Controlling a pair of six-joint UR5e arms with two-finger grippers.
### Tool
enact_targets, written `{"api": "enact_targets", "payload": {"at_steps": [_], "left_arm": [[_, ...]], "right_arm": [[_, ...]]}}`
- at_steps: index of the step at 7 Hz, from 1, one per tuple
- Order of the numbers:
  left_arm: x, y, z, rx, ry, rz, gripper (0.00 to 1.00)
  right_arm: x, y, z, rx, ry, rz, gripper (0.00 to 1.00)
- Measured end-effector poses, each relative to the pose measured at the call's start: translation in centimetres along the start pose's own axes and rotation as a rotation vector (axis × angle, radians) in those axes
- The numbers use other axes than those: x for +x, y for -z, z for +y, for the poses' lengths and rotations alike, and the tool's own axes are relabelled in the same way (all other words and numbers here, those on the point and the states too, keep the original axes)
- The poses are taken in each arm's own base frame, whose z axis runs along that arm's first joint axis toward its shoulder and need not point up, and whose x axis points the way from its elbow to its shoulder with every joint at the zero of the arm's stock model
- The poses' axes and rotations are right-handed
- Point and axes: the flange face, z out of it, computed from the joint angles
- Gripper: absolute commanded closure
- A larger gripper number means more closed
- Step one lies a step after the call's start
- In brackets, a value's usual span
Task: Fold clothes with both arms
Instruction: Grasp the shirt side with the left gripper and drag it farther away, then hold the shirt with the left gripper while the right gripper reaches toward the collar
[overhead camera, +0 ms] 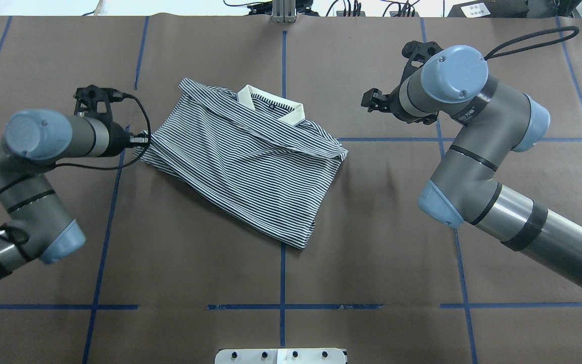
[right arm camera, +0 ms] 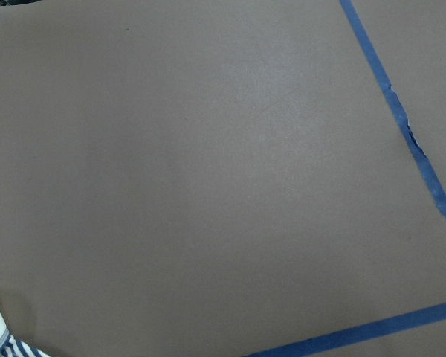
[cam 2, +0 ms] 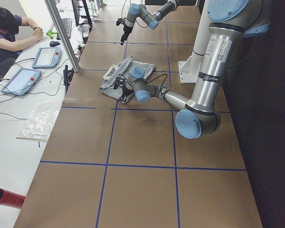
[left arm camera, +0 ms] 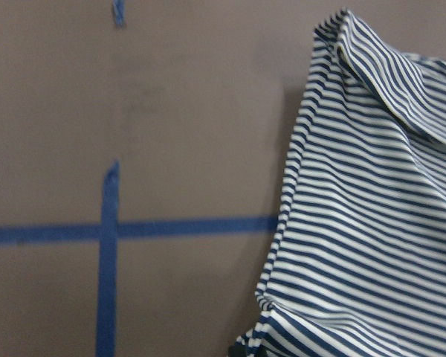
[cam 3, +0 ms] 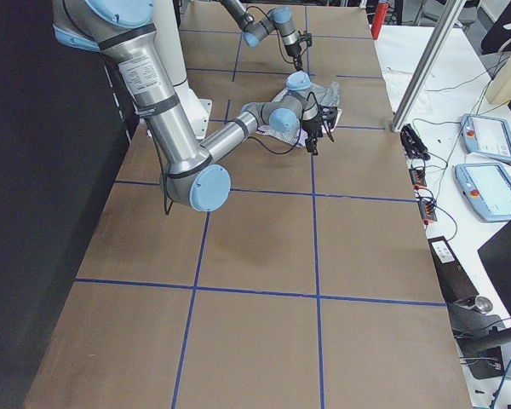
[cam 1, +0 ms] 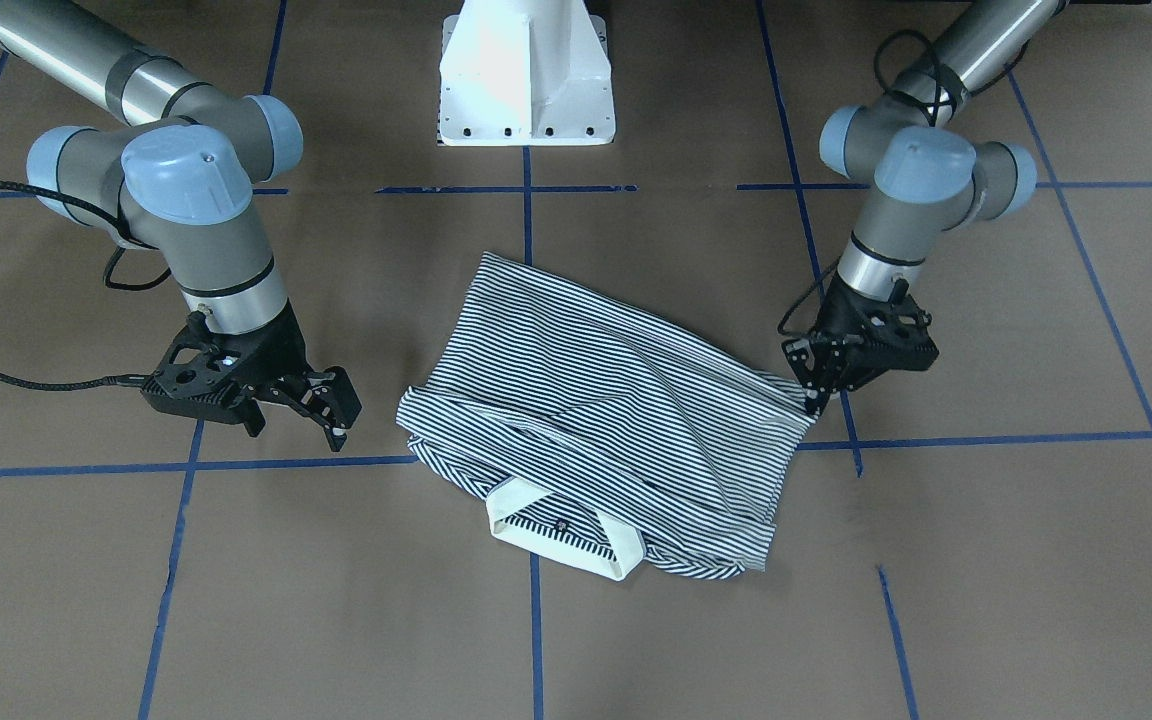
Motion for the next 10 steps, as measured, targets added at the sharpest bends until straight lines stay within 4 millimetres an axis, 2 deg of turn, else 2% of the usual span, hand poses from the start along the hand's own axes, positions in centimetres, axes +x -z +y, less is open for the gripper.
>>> {"api": "enact_targets", "payload": {"at_steps": [1,2,3,4,5,7,8,9,10], "left_arm": [[0.9,-3.4,-6.0,0.04,0.009,-0.057,1.0],[1.8,-5.8,-11.5,0.09,0.013,-0.117,1.0],[1.3,-6.5,-15.3,0.134,-0.005,-0.165,1.0],[-0.4,-6.5,-17.4,0.158,-0.033,-0.197,0.66],[-1.9,-6.7,-17.7,0.162,-0.049,-0.214,0.01],[-3.9,-6.9,-17.1,0.152,-0.119,-0.227,0.0],[-4.0,-6.5,-17.3,0.138,-0.148,-0.201,0.0],[-4.0,-5.6,-17.2,0.116,-0.169,-0.158,0.0],[-4.3,-4.7,-16.8,0.106,-0.186,-0.127,0.0]], "right_arm": [[-0.1,0.1,0.0,0.0,0.0,-0.002,0.0],[-0.3,0.1,0.0,0.0,0.0,-0.004,0.0],[-0.3,0.2,0.0,0.001,-0.002,-0.005,0.0],[-0.3,0.2,0.0,0.001,-0.002,-0.005,0.0],[-0.4,0.2,0.1,0.001,-0.001,-0.006,0.0],[-0.8,0.0,0.4,-0.002,0.002,-0.007,0.0],[-1.8,-0.1,0.4,-0.003,-0.011,-0.011,0.01],[-4.5,-0.5,-0.1,0.001,-0.061,-0.016,0.01],[-8.6,-1.4,-0.9,0.02,-0.133,-0.021,0.01]]}}
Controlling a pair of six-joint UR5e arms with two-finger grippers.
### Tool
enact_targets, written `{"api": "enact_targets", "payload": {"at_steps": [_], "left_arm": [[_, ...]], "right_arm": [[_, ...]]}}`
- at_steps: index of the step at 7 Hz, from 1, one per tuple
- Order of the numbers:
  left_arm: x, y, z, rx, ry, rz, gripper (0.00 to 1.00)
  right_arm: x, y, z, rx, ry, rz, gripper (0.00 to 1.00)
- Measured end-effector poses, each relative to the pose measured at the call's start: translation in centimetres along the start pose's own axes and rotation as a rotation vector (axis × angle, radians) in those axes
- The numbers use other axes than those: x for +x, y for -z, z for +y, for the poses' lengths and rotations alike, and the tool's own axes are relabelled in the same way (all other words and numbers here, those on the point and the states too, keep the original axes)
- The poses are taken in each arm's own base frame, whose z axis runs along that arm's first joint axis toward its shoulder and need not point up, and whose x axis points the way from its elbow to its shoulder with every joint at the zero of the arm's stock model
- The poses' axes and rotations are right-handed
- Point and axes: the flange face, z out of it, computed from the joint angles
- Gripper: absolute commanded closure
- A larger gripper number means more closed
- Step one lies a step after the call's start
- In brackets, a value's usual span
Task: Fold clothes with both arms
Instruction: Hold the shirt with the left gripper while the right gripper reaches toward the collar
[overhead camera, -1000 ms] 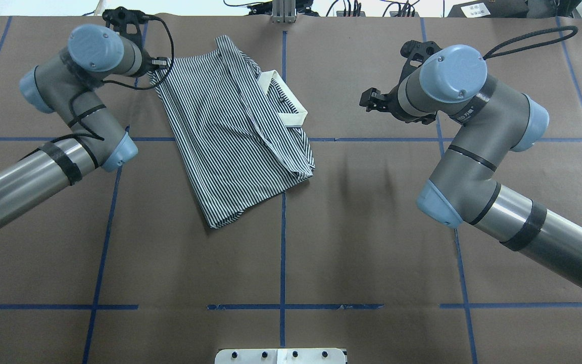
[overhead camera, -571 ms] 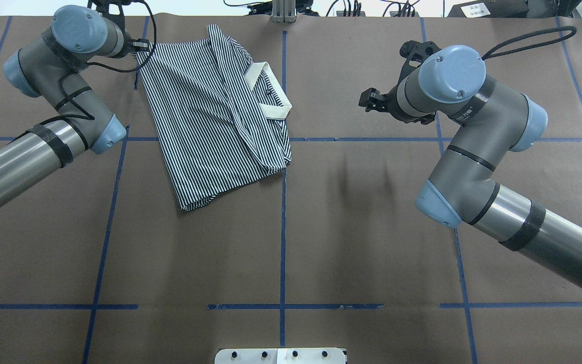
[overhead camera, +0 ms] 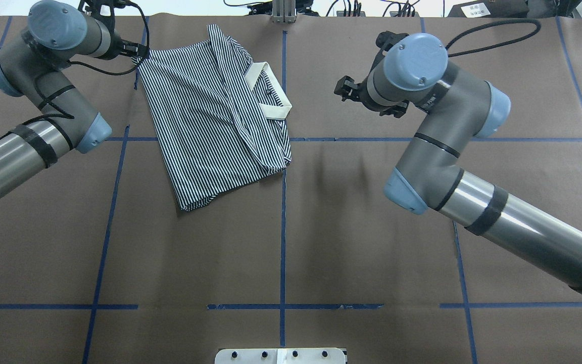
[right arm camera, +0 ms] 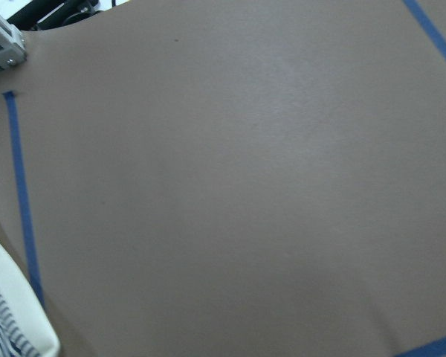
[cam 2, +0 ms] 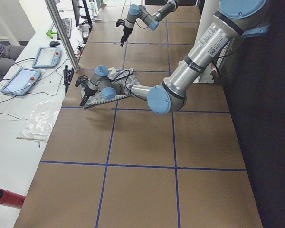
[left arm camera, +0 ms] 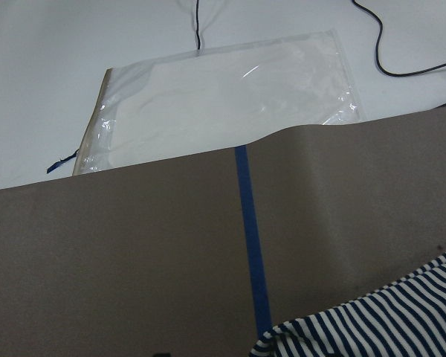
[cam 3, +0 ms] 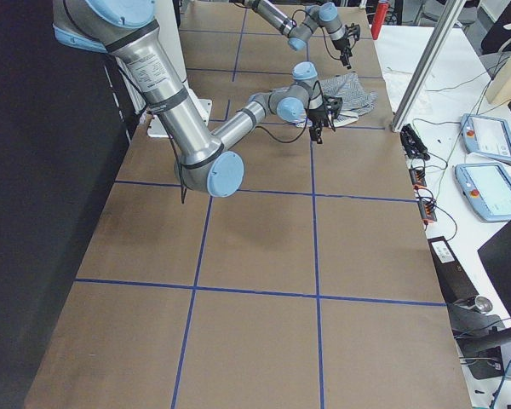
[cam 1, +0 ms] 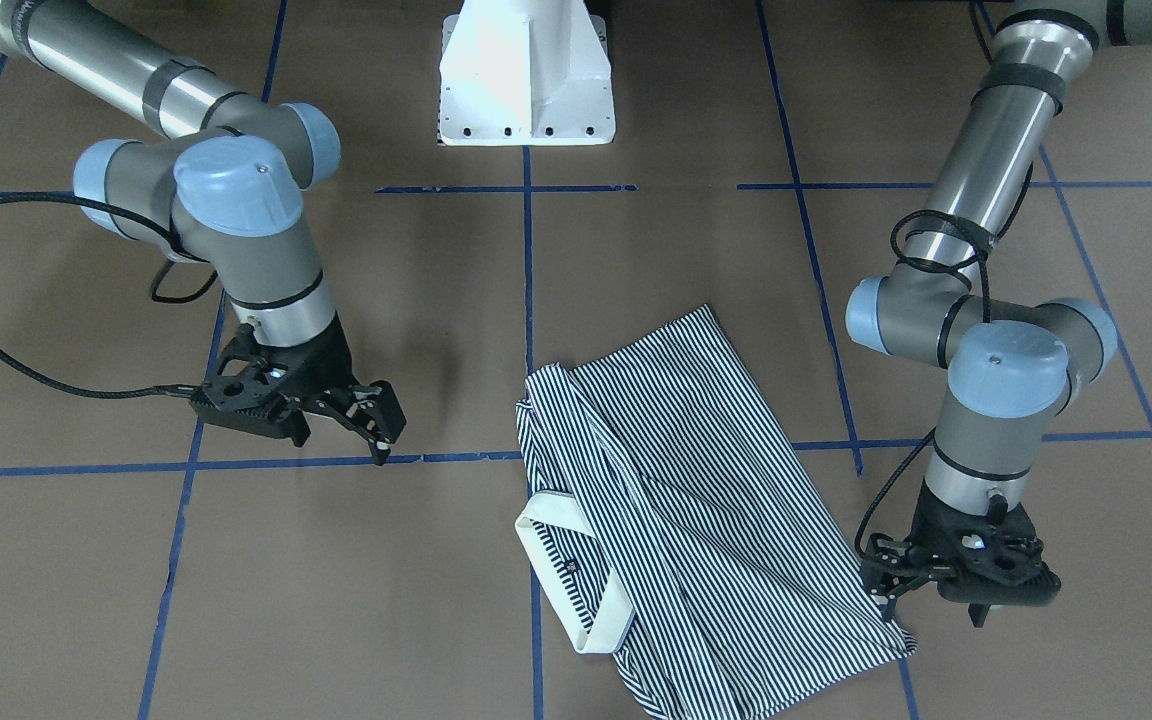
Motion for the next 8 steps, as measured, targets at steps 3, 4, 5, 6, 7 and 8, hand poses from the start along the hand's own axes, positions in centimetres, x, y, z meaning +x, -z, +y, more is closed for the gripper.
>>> {"api": "enact_targets", "payload": {"at_steps": [3,4,5,6,7,8], "left_arm": [[-0.2,1.0,0.5,0.002,-0.012,0.026,0.0],[-0.1,1.0,0.5,0.003,-0.012,0.027,0.0],[-0.1,1.1,0.6,0.003,-0.012,0.028,0.0],[-0.1,1.1,0.6,0.004,-0.012,0.029,0.0],[-0.1,1.1,0.6,0.004,-0.012,0.03,0.0],[-0.2,1.1,0.6,0.004,-0.012,0.03,0.0]], "right_arm": [[-9.7,-4.6,2.3,0.108,-0.096,-0.067,0.02],[-11.5,-5.6,4.2,0.128,-0.091,-0.068,0.2],[-12.7,-6.4,6.1,0.141,-0.089,-0.061,0.31],[-13.2,-7.1,7.3,0.145,-0.085,-0.052,0.32],[-13.2,-7.6,8.1,0.144,-0.081,-0.043,0.34],[-13.1,-8.1,8.5,0.141,-0.078,-0.035,0.4]]}}
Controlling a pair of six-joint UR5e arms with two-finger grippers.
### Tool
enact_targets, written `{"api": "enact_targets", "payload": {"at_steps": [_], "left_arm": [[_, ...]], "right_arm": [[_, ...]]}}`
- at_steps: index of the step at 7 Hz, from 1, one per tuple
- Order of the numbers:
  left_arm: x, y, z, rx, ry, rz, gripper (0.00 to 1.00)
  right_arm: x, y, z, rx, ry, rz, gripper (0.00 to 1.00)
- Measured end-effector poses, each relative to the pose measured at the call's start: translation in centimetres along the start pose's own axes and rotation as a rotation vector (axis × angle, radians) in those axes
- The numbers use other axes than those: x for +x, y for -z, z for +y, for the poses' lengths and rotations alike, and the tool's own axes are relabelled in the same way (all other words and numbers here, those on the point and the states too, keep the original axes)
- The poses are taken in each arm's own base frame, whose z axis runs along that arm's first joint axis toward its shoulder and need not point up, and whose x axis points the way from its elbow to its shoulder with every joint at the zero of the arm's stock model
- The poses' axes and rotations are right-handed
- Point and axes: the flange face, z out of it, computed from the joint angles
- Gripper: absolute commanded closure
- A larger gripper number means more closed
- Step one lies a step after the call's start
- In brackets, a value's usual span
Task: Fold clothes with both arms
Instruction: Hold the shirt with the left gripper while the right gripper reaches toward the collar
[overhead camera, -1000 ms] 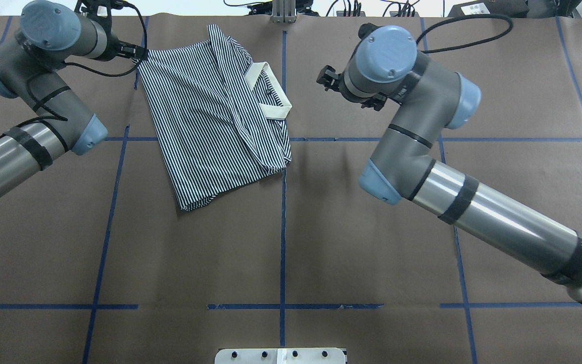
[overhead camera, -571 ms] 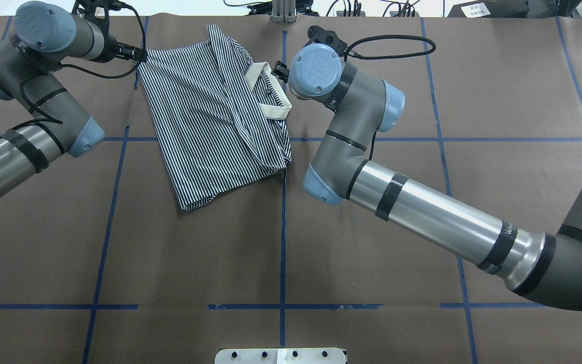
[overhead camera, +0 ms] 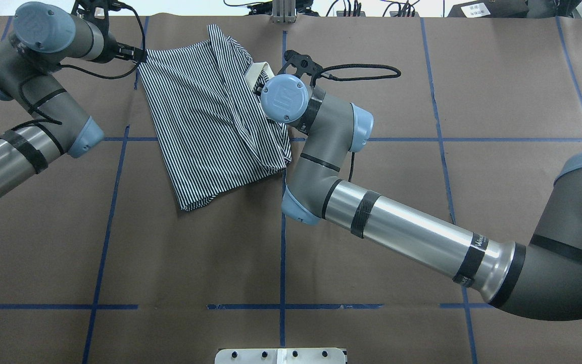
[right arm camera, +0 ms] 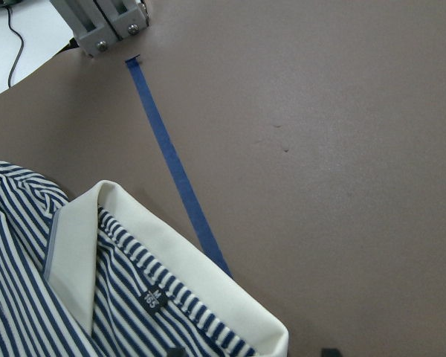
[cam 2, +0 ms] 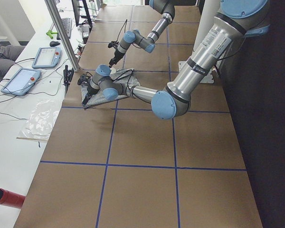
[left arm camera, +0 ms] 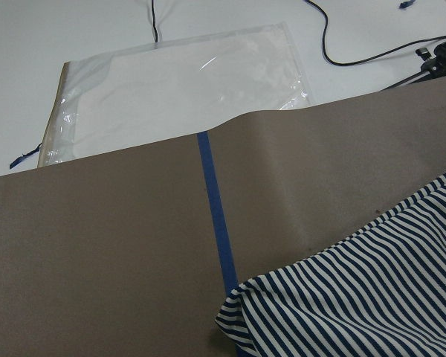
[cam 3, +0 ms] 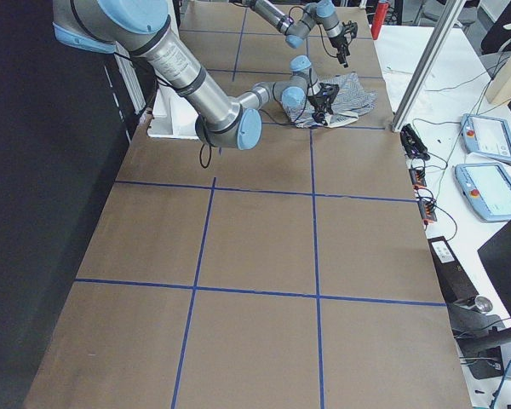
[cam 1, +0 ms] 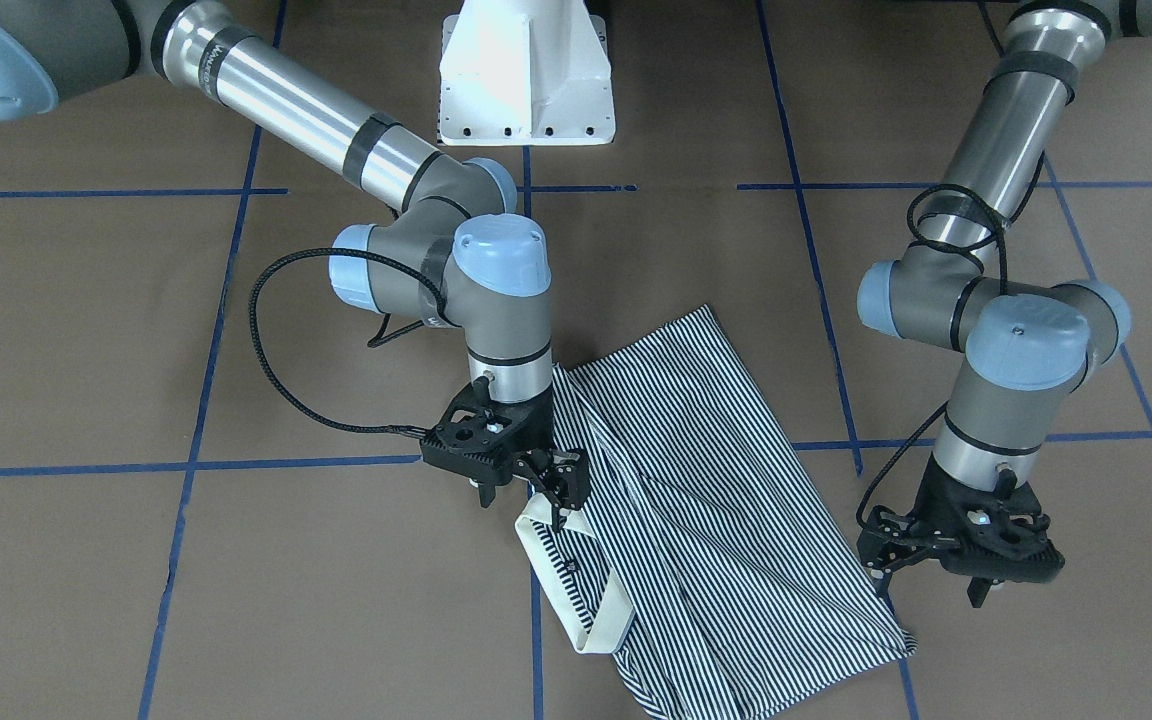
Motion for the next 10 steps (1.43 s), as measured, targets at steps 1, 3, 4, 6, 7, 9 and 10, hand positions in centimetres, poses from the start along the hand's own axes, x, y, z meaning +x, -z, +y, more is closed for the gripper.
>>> {"api": "enact_targets", "payload": {"at_steps": [1,3,4,6,7,9,10], "left_arm": [[0.0,0.1,0.0,0.002,0.0,0.001,0.0],[0.1,0.4,-0.2,0.008,0.002,0.005,0.0],[0.2,0.4,-0.2,0.009,0.002,0.006,0.0],[0.2,0.5,-0.2,0.009,0.002,0.007,0.0],[0.2,0.5,-0.2,0.009,0.002,0.007,0.0],[0.3,0.7,-0.2,0.012,0.002,0.01,0.0],[0.4,1.1,-0.1,0.018,0.001,0.017,0.0]], "right_arm": [[0.1,-0.2,0.2,0.0,0.001,0.005,0.42],[0.0,-0.7,0.5,0.002,-0.001,0.012,0.45],[0.1,-1.1,0.7,0.002,-0.002,0.012,0.64],[0.0,-1.4,0.8,0.003,-0.003,0.007,1.0],[-0.1,-1.4,0.9,0.002,-0.004,0.005,1.0],[-0.3,-1.1,0.7,0.003,-0.008,0.001,1.0],[-0.5,-0.6,0.5,0.003,-0.012,-0.011,1.0]]}}
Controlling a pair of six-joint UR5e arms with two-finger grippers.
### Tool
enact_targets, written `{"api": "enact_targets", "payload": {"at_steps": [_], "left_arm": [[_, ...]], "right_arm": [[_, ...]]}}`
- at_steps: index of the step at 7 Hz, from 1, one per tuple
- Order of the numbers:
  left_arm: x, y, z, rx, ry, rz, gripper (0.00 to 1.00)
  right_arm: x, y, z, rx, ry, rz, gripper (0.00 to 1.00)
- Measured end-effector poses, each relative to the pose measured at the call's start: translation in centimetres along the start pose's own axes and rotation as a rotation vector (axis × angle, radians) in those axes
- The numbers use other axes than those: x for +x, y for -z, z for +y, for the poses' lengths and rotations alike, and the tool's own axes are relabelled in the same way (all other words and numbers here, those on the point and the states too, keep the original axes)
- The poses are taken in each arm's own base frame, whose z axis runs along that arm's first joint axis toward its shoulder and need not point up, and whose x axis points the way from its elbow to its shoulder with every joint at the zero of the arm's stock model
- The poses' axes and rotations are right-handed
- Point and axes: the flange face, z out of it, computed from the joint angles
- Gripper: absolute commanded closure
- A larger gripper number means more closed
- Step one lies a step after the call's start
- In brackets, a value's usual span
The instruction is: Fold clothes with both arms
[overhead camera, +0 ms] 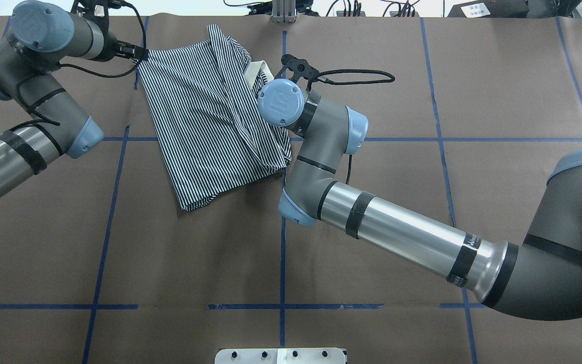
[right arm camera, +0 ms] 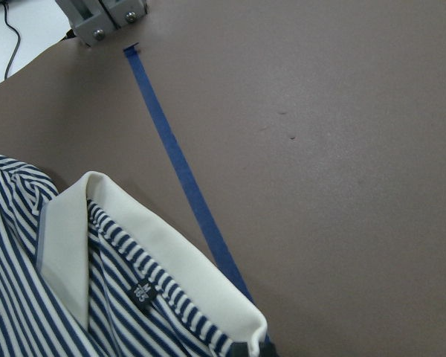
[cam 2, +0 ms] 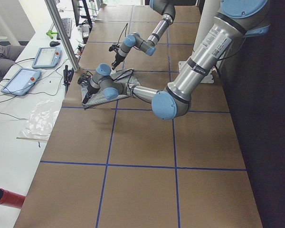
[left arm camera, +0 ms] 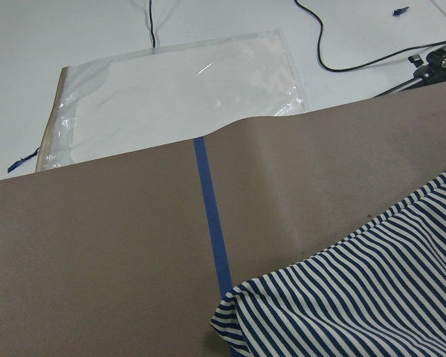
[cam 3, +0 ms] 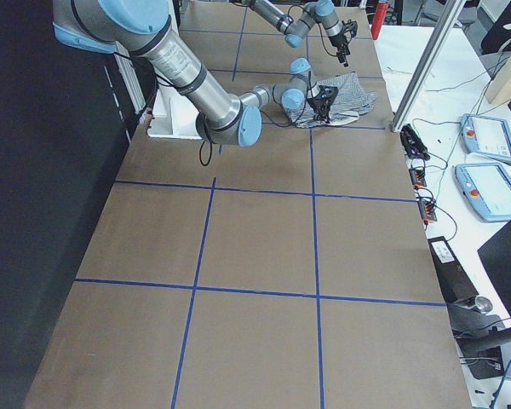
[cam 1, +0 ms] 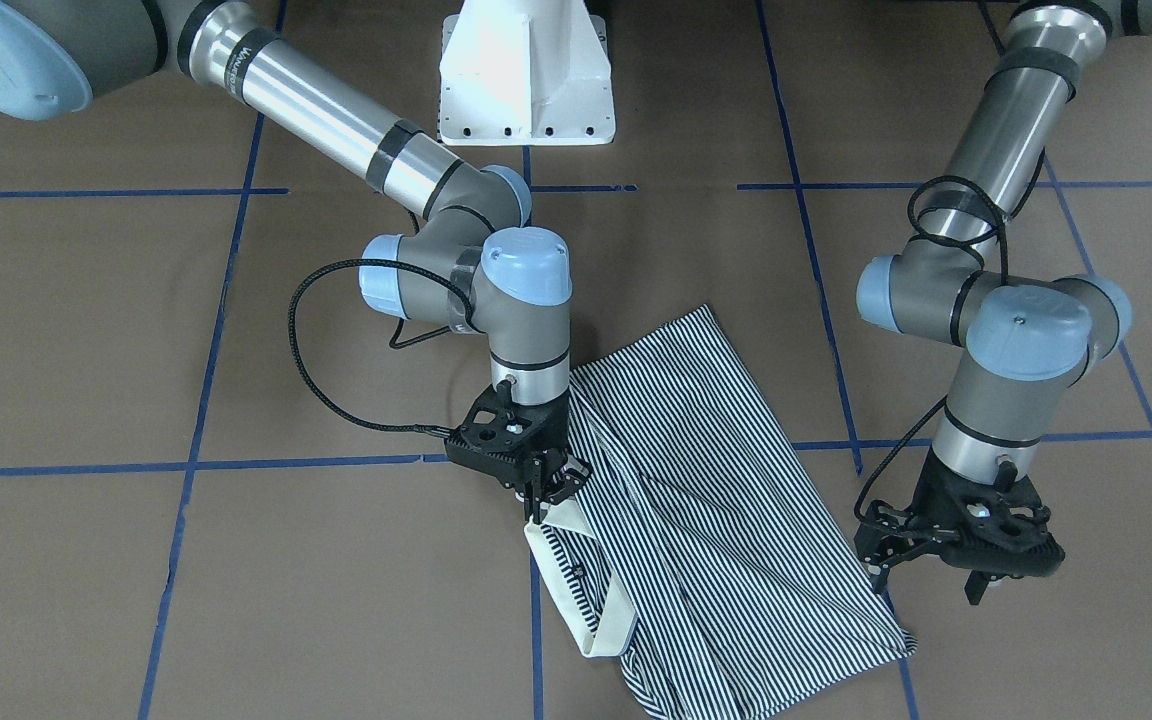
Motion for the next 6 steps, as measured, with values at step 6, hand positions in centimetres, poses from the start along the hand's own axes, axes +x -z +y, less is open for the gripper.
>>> {"api": "enact_targets", "payload": {"at_steps": [6], "left_arm": [[0.1,1.2,1.1,0.009,-0.004,0.019,0.0]], "right_arm": [[13.9,6.2,0.8,-0.046,0.024,-0.064,1.0]]}}
